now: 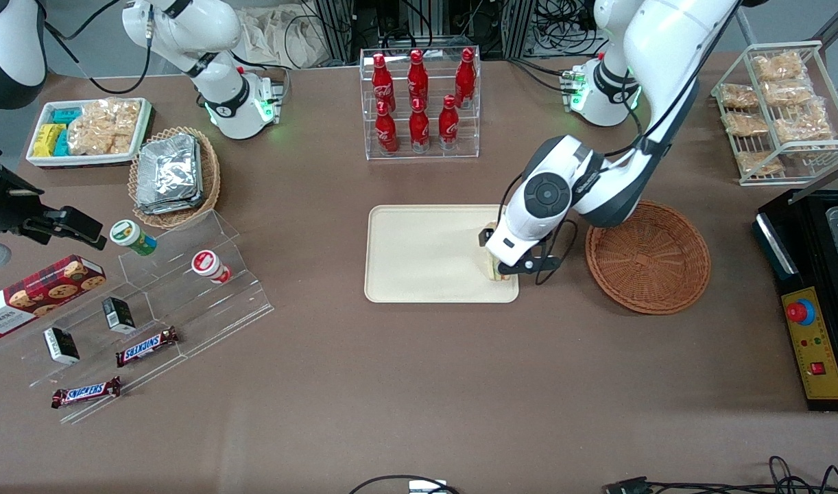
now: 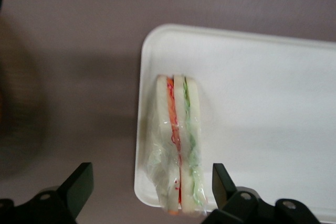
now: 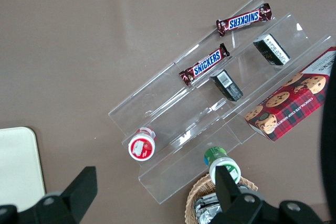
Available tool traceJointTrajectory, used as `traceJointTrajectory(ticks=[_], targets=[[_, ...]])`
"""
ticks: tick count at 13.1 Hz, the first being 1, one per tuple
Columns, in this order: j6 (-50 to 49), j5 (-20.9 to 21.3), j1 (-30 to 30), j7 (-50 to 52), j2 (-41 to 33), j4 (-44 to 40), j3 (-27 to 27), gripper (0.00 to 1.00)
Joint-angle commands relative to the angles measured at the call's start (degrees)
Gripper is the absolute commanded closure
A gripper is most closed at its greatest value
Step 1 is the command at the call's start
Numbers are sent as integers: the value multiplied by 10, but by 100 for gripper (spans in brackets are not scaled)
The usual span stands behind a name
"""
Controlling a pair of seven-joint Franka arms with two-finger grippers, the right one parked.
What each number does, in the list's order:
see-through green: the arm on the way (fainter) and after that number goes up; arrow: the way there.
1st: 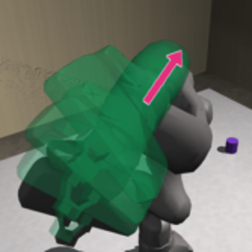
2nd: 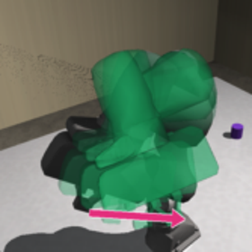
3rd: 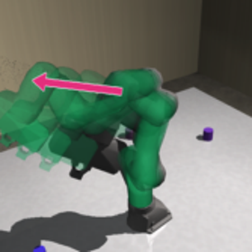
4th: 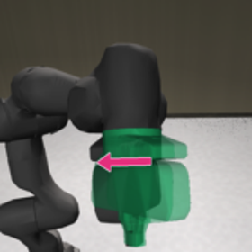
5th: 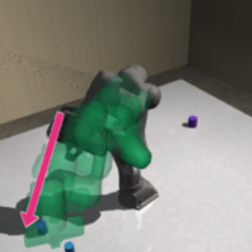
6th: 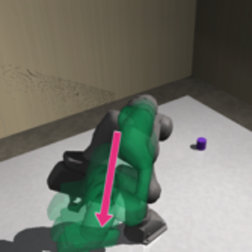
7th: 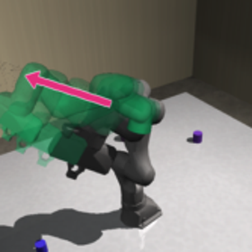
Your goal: Place sandwich from basket to tray
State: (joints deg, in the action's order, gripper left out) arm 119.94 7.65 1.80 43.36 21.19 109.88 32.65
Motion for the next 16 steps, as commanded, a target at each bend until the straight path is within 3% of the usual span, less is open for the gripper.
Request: traceJointTrajectory(ticks=[1, 5, 11, 16], targets=[[-137, -3, -16, 1, -26, -116, 2, 0], [-284, 3, -55, -54, -34, -278, 0, 0], [-333, 1, -187, -243, -120, -274, -2, 0], [-316, -39, -100, -315, -152, -252, -164, 0]])
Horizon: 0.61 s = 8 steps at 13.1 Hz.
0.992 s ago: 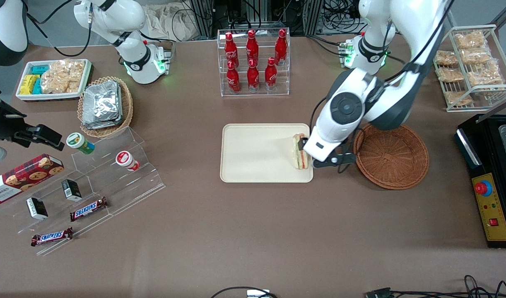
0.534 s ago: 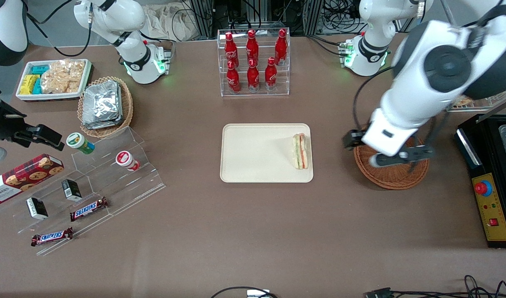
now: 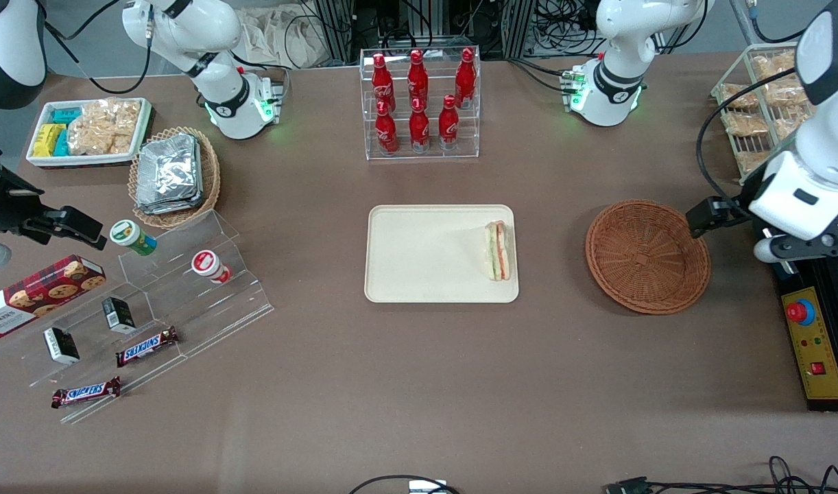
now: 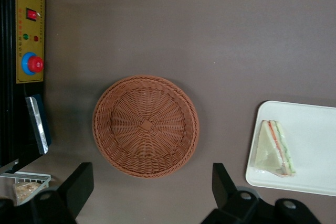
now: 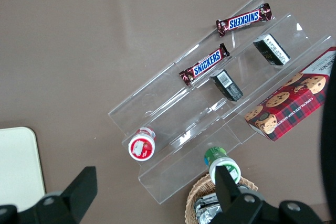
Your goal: Place sandwich from basket to tray
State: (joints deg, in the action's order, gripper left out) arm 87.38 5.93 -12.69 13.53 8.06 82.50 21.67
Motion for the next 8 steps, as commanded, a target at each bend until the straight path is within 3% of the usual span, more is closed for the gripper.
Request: traceJointTrajectory(ticks=[1, 6, 8], targets=[[10, -26, 70, -17, -26, 24, -87, 0], [68, -46, 189, -20, -94, 115, -215, 0], [61, -47, 228, -30, -96, 114, -267, 0]])
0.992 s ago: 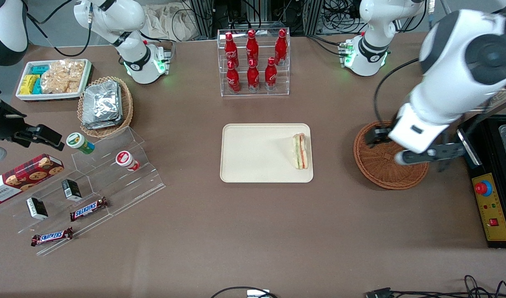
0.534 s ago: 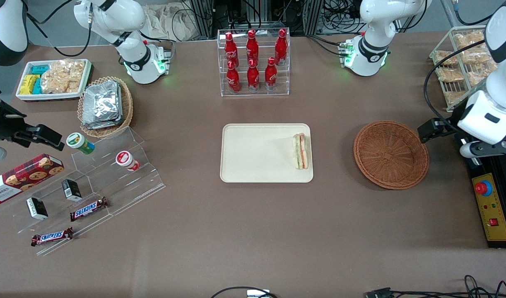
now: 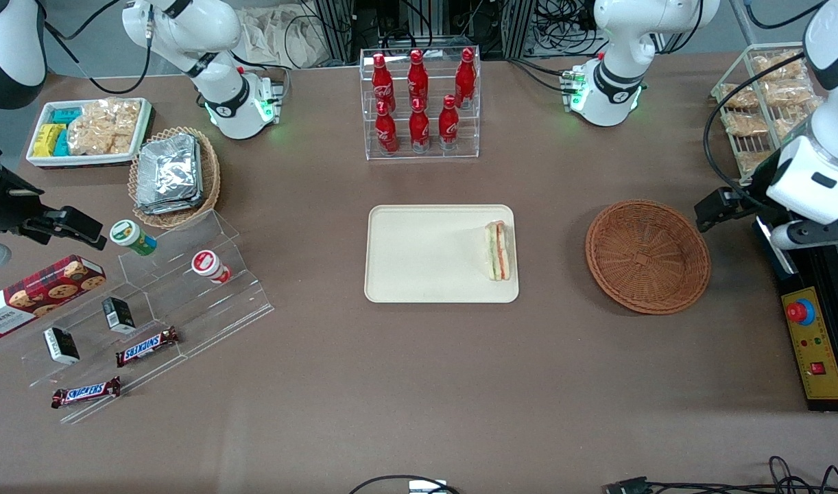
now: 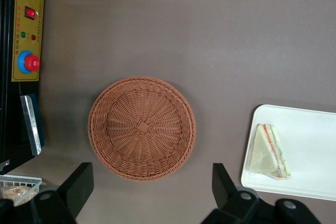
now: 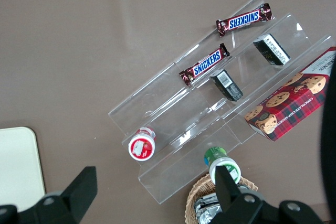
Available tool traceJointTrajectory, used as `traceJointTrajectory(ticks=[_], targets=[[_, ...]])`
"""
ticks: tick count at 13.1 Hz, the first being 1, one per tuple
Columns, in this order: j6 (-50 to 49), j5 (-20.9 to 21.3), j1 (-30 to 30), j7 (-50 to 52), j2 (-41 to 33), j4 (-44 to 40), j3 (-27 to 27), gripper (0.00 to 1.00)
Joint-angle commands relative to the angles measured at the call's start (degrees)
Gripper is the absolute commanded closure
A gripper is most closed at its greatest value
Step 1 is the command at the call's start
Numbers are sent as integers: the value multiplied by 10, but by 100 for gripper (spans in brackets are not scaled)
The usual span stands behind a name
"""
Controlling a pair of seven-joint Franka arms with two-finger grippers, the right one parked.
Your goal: Place sandwich from basket to tray
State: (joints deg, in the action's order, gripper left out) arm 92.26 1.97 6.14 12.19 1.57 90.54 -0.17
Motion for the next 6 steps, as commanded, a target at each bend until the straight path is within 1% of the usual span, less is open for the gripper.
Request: traceJointTrajectory(ticks=[1, 5, 6], targets=[[8, -7, 41, -17, -31, 32, -54, 0], [2, -7, 35, -18, -30, 25, -53, 0], [-5, -7, 12, -19, -25, 19, -44, 0]])
